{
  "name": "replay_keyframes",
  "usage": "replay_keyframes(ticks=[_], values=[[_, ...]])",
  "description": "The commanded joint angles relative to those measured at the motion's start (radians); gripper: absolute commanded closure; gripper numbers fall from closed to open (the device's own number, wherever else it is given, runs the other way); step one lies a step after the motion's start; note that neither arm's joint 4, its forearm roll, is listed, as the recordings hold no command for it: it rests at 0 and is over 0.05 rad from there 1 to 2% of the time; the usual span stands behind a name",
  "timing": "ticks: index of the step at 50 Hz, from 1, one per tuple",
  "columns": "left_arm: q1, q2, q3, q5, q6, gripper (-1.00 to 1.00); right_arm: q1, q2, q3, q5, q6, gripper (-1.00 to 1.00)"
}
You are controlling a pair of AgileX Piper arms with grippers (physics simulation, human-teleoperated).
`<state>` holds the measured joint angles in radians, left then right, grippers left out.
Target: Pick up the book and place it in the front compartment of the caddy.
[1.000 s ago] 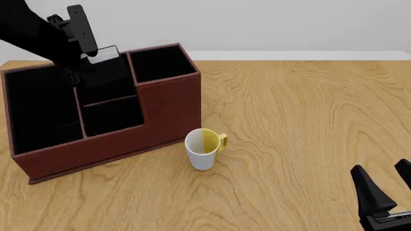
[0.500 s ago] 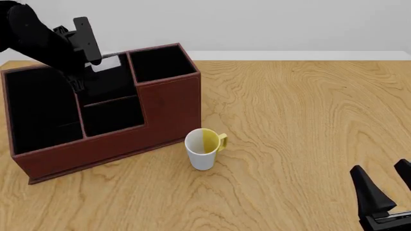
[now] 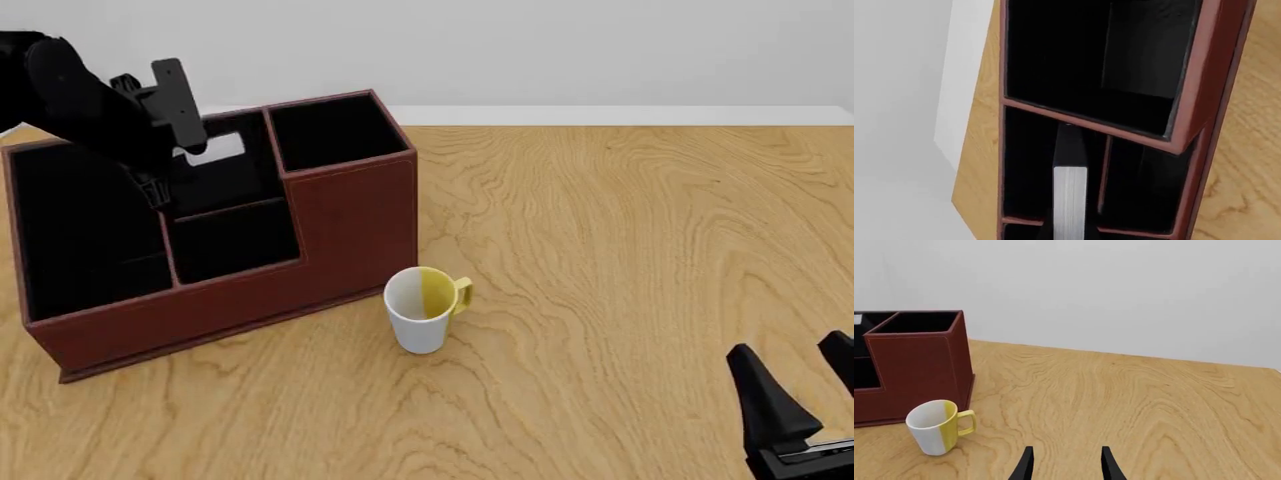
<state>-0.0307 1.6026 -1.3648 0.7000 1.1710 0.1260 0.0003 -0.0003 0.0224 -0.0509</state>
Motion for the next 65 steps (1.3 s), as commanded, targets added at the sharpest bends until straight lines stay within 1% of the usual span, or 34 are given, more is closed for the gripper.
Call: replay_keyframes(ticks=[1,3,6,7,12,17,22,27,31,32,34,36,42,46,52,55,56,57,58,59,60,65], values=[[-0.011,0.024,-0.012,-0.027,0.002,1.00,-0.002,0.000,0.000,-0.001,-0.001,-1.00],[-0.008,0.026,-0.002,-0.036,0.012,1.00,-0.001,0.000,0.000,0.000,-0.002,-1.00],[-0.010,0.037,-0.018,-0.034,0.006,1.00,0.000,0.000,0.000,0.000,-0.002,-1.00],[-0.006,0.038,-0.010,-0.041,0.016,1.00,0.000,0.000,0.000,0.000,-0.002,-1.00],[-0.017,0.049,-0.011,-0.048,0.005,1.00,0.000,0.000,0.000,0.000,-0.005,-1.00],[-0.013,0.065,-0.002,-0.071,0.011,1.00,-0.004,0.000,0.000,0.001,-0.002,-1.00],[-0.013,0.078,-0.017,-0.074,0.006,1.00,-0.004,0.000,0.000,0.001,-0.003,-1.00],[0.003,0.094,-0.006,-0.104,0.027,1.00,-0.004,0.000,0.000,0.001,-0.006,-1.00],[-0.004,0.096,0.003,-0.112,0.026,1.00,-0.005,0.000,0.000,0.003,-0.005,-1.00],[-0.008,0.100,-0.006,-0.106,0.016,1.00,-0.004,0.000,0.000,0.003,-0.005,-1.00],[0.001,0.102,0.008,-0.120,0.033,1.00,-0.005,0.000,0.000,0.004,-0.005,-1.00],[-0.001,0.107,0.000,-0.115,0.024,1.00,-0.003,0.000,0.000,0.005,-0.005,-1.00],[0.006,0.129,-0.002,-0.137,0.029,1.00,-0.003,0.000,0.000,0.005,-0.006,-1.00],[-0.006,0.135,0.000,-0.142,0.016,1.00,-0.005,0.000,0.000,0.005,-0.008,-1.00],[-0.018,0.136,0.018,-0.167,0.024,1.00,-0.004,0.000,0.000,0.008,-0.007,-1.00],[-0.019,0.142,0.008,-0.165,0.019,1.00,-0.002,0.000,0.000,0.008,-0.007,-1.00],[-0.012,0.145,0.011,-0.208,0.043,1.00,-0.001,0.000,0.000,0.008,-0.006,-1.00],[-0.006,0.158,-0.009,-0.256,0.046,1.00,-0.002,0.000,0.000,0.009,-0.007,-1.00],[0.006,0.168,-0.018,-0.273,0.054,1.00,-0.002,0.000,0.000,0.009,-0.006,-1.00],[-0.014,0.156,-0.007,-0.264,0.046,-1.00,-0.002,0.000,0.000,0.009,-0.006,-1.00],[-0.026,0.149,-0.001,-0.234,0.030,-1.00,-0.003,0.000,0.000,0.008,-0.007,-1.00],[-0.019,0.154,-0.008,-0.247,0.029,-1.00,-0.001,0.000,0.000,0.008,-0.008,-1.00]])
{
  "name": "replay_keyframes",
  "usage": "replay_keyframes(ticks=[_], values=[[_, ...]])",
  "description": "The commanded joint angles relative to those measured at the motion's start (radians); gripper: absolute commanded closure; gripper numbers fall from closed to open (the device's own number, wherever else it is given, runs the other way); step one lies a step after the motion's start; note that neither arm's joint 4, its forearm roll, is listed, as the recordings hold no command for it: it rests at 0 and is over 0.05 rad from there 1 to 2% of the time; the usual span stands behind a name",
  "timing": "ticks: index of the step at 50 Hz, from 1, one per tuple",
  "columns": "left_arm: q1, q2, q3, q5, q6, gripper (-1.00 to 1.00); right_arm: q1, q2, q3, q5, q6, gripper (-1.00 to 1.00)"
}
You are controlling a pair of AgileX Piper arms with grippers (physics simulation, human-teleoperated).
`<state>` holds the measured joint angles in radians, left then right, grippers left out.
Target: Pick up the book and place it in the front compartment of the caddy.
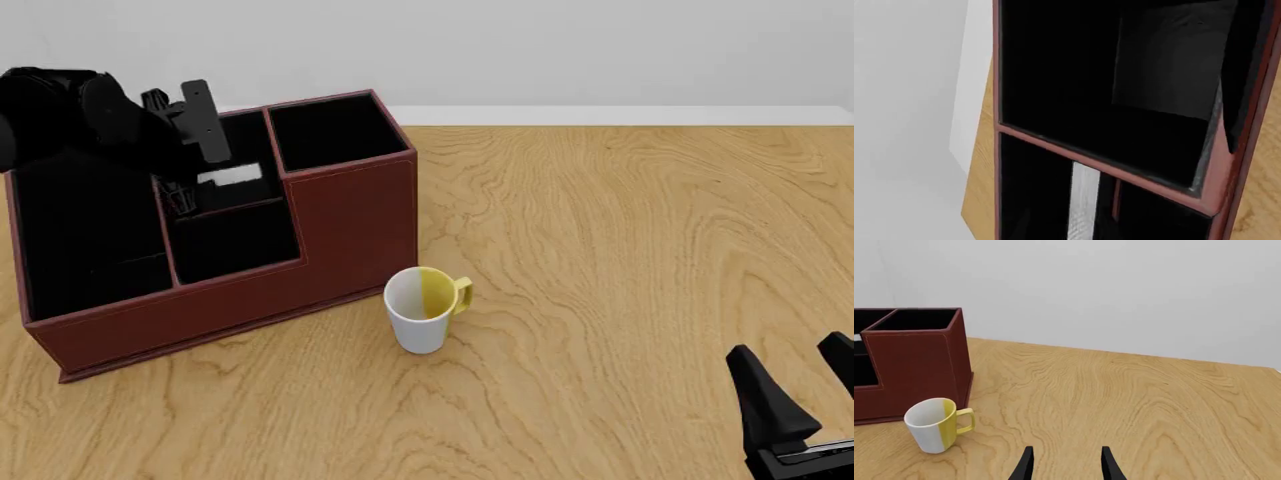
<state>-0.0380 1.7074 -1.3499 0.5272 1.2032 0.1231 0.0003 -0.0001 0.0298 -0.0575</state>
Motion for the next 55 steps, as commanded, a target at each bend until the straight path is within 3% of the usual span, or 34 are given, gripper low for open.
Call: replay_keyframes(ticks=[1,18,21,39,43,44,47,50,55], values=[[-0.019,0.045,-0.027,-0.071,-0.012,-1.00,0.002,0.000,0.000,0.001,0.001,-1.00],[-0.006,0.012,-0.028,-0.078,0.001,-1.00,0.010,0.000,0.000,-0.001,-0.003,-1.00],[-0.018,-0.003,-0.045,-0.059,-0.034,-1.00,0.009,0.000,0.000,-0.004,-0.004,-1.00],[-0.036,-0.150,0.049,-0.035,-0.059,-1.00,0.006,0.000,0.000,-0.017,-0.020,-1.00],[-0.052,-0.187,0.071,-0.038,-0.084,-1.00,0.003,0.000,0.000,-0.021,-0.027,-1.00],[-0.076,-0.201,0.058,-0.009,-0.125,-1.00,0.001,0.000,0.000,-0.022,-0.028,-1.00],[-0.057,-0.207,0.083,-0.035,-0.096,-1.00,-0.002,0.000,0.000,-0.022,-0.029,-1.00],[-0.088,-0.228,0.066,-0.015,-0.147,-1.00,0.004,0.000,0.000,-0.021,-0.038,-1.00],[-0.085,-0.238,0.089,-0.034,-0.141,-1.00,0.005,0.000,0.000,-0.021,-0.040,-1.00]])
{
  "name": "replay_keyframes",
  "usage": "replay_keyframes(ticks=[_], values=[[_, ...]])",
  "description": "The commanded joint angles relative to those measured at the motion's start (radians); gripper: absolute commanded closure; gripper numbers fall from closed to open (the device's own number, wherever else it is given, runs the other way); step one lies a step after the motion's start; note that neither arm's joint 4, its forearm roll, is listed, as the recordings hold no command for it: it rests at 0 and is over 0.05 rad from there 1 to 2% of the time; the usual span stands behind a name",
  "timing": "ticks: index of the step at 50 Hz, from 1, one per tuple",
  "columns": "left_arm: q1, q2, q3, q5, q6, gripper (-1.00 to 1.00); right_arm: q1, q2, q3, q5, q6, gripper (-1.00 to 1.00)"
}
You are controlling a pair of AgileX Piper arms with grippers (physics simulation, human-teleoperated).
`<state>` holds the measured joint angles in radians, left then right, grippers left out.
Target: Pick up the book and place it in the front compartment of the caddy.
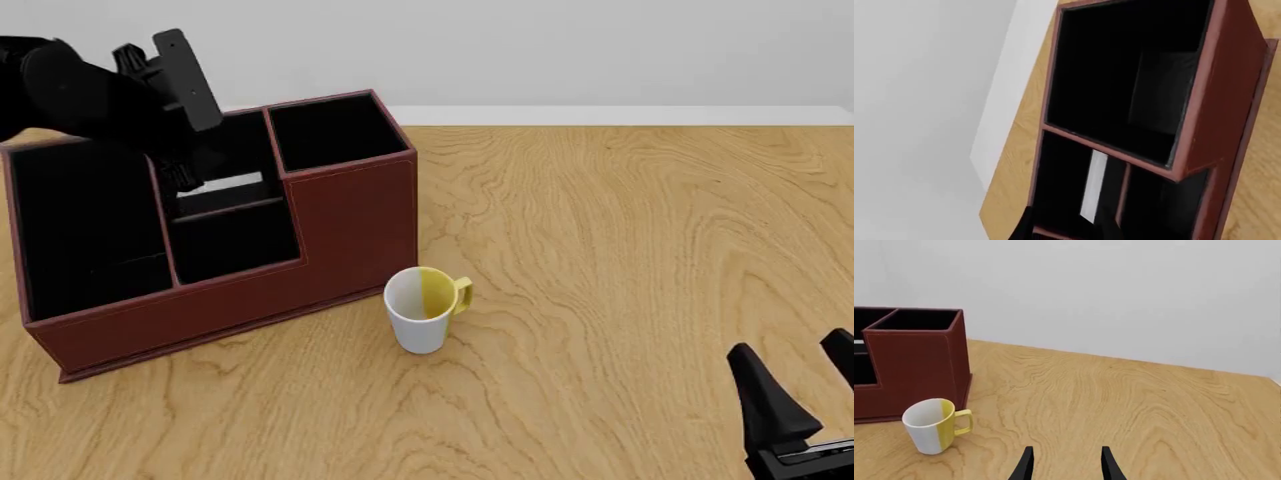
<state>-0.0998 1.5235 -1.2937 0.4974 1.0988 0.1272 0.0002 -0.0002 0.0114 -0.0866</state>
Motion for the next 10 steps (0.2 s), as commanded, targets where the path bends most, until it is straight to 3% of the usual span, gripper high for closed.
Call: replay_keyframes(ticks=[1,2,5,6,8,10], values=[[-0.038,-0.071,0.045,-0.009,-0.045,-1.00,0.000,0.000,0.000,-0.002,-0.013,-1.00],[-0.070,-0.085,0.019,0.015,-0.104,-1.00,-0.005,0.000,0.000,0.001,-0.011,-1.00],[-0.071,-0.102,0.072,-0.026,-0.074,-1.00,-0.008,0.000,0.000,-0.011,-0.004,-1.00],[-0.102,-0.119,0.069,-0.009,-0.119,-1.00,-0.015,0.000,0.000,-0.012,-0.004,-1.00],[-0.108,-0.125,0.070,-0.019,-0.135,-1.00,-0.024,0.000,0.000,-0.009,-0.004,-1.00],[-0.101,-0.127,0.114,-0.043,-0.112,-1.00,-0.040,0.000,0.000,-0.010,0.008,-1.00]])
